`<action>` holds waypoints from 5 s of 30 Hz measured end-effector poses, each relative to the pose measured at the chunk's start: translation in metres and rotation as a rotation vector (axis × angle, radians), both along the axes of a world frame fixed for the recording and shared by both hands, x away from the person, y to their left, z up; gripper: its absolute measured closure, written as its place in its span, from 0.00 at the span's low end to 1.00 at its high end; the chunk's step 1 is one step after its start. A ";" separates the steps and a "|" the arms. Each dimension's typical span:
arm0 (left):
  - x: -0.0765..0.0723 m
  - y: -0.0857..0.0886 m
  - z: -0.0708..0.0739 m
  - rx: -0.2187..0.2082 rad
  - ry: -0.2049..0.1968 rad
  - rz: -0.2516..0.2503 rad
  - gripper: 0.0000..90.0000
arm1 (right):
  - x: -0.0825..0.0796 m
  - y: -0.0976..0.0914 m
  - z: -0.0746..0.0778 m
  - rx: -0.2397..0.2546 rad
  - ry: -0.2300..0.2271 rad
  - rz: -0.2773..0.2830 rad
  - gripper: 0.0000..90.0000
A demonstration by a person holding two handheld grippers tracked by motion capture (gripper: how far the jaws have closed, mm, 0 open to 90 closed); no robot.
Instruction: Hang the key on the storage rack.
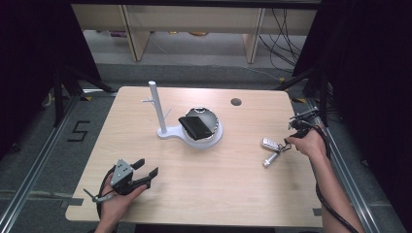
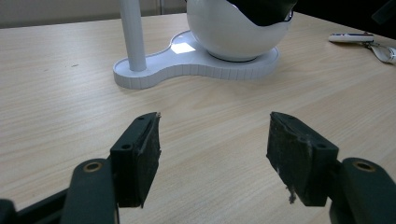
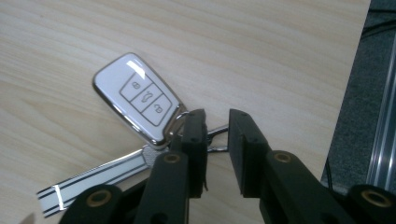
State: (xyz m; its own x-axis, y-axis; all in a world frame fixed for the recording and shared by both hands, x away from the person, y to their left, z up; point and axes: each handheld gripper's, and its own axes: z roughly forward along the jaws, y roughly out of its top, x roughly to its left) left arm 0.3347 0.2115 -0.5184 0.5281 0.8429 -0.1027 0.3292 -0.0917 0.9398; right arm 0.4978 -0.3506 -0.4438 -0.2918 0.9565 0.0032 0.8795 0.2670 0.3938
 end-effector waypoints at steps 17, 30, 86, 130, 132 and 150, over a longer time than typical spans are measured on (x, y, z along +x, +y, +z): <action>-0.002 0.003 0.000 0.000 -0.001 0.009 0.38 | 0.018 -0.008 -0.019 -0.050 0.065 0.079 0.81; -0.002 0.003 0.000 -0.004 -0.005 0.004 0.38 | 0.023 -0.015 -0.029 -0.057 0.065 0.032 0.82; -0.003 0.004 0.001 0.001 -0.006 0.008 0.38 | 0.025 -0.005 -0.027 0.059 0.171 -0.386 0.80; -0.004 0.005 0.001 -0.002 -0.008 0.001 0.38 | 0.028 0.013 -0.026 -0.021 0.200 -0.281 0.98; -0.004 0.006 0.001 0.005 -0.007 0.007 0.37 | 0.027 0.010 -0.027 0.008 0.184 -0.274 0.98; -0.003 0.004 0.003 -0.003 -0.015 -0.001 0.37 | 0.006 0.020 0.011 0.106 -0.125 -0.137 0.98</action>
State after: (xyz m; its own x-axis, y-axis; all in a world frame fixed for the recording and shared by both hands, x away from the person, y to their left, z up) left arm 0.3313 0.2155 -0.5157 0.5306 0.8420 -0.0976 0.3151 -0.0890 0.9449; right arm 0.5034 -0.3304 -0.4327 -0.1634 0.9835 0.0780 0.8473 0.0994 0.5218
